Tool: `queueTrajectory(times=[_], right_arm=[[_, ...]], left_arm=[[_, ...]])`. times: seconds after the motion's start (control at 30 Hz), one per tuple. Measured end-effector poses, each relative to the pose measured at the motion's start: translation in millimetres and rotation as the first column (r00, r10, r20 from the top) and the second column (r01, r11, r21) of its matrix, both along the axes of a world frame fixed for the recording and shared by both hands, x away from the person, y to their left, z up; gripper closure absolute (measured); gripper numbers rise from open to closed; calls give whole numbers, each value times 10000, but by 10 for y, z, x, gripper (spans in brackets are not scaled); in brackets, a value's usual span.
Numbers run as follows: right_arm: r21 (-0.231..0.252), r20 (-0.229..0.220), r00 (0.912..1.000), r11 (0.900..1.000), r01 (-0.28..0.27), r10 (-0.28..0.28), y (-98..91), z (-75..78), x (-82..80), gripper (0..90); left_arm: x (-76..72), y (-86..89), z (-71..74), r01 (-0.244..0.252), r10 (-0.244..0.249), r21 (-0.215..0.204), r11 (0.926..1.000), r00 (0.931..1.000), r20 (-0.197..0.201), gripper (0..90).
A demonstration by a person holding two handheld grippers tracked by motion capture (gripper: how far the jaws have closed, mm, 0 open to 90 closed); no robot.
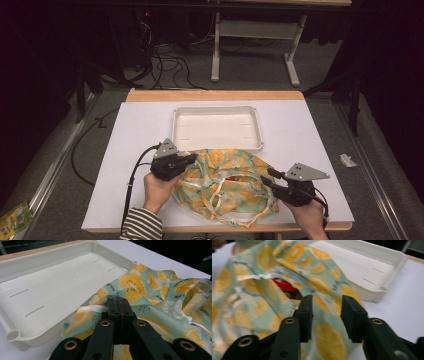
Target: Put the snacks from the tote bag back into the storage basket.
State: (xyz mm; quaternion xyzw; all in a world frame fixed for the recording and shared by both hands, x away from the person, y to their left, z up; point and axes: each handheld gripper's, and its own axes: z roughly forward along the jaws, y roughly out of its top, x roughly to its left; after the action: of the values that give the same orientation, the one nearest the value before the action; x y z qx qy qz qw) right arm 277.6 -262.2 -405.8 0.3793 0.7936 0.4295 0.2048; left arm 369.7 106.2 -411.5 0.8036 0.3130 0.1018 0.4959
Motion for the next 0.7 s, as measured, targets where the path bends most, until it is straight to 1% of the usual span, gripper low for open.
queueTrajectory(times=[0.07,0.17,0.23,0.27,0.3,0.37,0.53,0.57,0.6,0.63,0.7], right_arm=[[-67,64,9998,9997,-213,214,66,3,-2,589],[-435,54,9991,9982,-422,425,156,-16,40,602],[-861,-117,9992,9955,-401,393,203,-54,100,707],[-1091,-227,9990,9932,-396,373,216,-88,160,813],[-1091,-227,9990,9932,-396,373,216,-88,160,813],[-1001,-265,9992,9944,-326,300,204,-100,200,900],[-775,-227,9997,9970,-71,53,101,-82,265,900],[-649,-215,9997,9979,47,-61,76,-83,277,900],[-664,-209,9997,9977,134,-148,41,-81,287,900],[-530,-241,9994,9983,247,-260,12,-84,296,900],[-383,-331,9981,9980,509,-522,-47,-91,320,900]], left_arm=[[1,2,7,6,-6,-3,10000,10000,19,900],[3,2,17,-4,4,-28,10000,10000,49,900],[2,2,27,-14,14,-58,10000,10000,98,900],[1,4,34,-9,9,-52,10000,10000,98,900],[-1,5,38,-4,4,-59,10000,9999,124,900],[-6,5,49,-2,4,-87,10000,9999,172,900],[-15,6,64,13,-11,-81,10000,9997,249,900],[-16,4,63,-9,10,-25,10000,9997,252,900],[-16,3,61,-36,35,17,10000,9996,271,900],[-15,3,59,-57,56,48,10000,9995,297,900],[-13,1,59,-65,64,39,10000,9995,303,900]])
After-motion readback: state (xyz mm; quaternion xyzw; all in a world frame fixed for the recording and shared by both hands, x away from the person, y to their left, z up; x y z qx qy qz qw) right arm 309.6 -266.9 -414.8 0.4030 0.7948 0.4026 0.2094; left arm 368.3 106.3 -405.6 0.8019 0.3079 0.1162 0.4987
